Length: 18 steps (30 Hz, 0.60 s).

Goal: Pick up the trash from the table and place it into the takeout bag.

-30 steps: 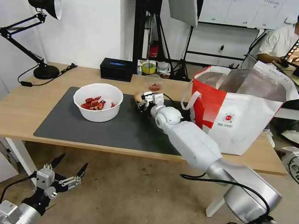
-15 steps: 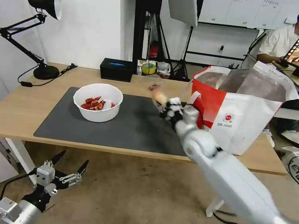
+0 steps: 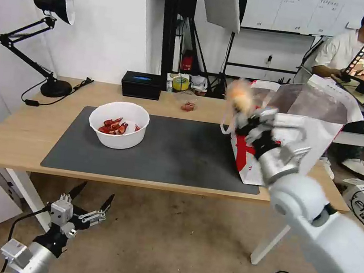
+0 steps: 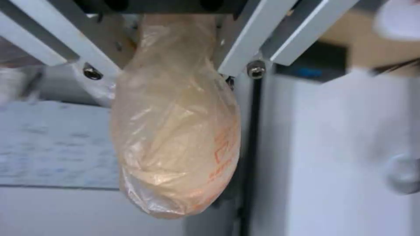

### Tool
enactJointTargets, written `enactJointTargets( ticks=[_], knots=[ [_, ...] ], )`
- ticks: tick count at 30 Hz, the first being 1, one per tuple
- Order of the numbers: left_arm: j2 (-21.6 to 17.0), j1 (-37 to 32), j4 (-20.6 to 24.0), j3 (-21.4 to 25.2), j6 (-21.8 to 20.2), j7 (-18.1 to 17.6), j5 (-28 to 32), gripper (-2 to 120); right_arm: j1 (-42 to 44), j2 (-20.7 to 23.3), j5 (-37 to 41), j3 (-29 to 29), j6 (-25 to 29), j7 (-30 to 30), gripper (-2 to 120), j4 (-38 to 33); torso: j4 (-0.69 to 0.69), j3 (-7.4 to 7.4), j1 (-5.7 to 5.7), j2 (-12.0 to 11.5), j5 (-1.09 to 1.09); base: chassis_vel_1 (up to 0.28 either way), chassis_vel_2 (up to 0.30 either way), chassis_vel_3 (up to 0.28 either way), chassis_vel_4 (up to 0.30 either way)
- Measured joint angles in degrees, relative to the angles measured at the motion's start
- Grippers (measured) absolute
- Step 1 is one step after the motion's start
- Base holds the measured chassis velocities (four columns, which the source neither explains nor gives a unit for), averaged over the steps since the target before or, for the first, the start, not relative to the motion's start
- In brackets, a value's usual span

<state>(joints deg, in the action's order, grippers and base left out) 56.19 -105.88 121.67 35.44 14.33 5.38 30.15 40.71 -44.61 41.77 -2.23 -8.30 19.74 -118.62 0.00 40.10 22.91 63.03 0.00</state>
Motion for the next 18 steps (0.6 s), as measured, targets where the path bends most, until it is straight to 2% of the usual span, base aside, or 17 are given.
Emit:
enactJointTargets(
  ticks=[4,10,15,17,18],
  knots=[
    [0.15,-0.06,0.04,-0.05,-0.03,-0.01,-0.07,100,-3.73,0.03,-1.61,-0.76,1.58,7.02,7,2.72,0.01,0.01,0.01,0.00,0.00,0.000,0.000,0.000,0.000],
    [0.64,-0.43,0.18,-0.10,-0.08,-0.02,-0.28,100,-6.99,-0.01,-1.38,-1.23,1.41,10.87,7,7.13,0.01,0.01,0.01,-0.01,0.00,0.000,0.000,0.000,0.000],
    [0.85,-0.52,0.19,-0.06,-0.10,-0.02,-0.32,100,-8.76,0.06,0.30,-1.23,-1.86,13.15,7,10.07,0.01,0.01,0.01,-0.01,0.00,0.000,0.000,0.000,0.000],
    [0.92,-0.51,0.06,-0.07,-0.10,-0.02,-0.37,100,-9.03,0.03,1.82,-1.36,-5.27,15.58,14,10.59,0.01,0.02,0.01,0.00,0.01,0.000,0.000,0.000,0.000],
    [0.92,-0.51,0.06,-0.07,-0.10,-0.02,-0.37,100,-9.03,0.03,1.82,-1.36,-5.27,15.58,14,10.59,0.01,0.02,0.01,0.00,0.01,0.000,0.000,0.000,0.000]
  ],
)
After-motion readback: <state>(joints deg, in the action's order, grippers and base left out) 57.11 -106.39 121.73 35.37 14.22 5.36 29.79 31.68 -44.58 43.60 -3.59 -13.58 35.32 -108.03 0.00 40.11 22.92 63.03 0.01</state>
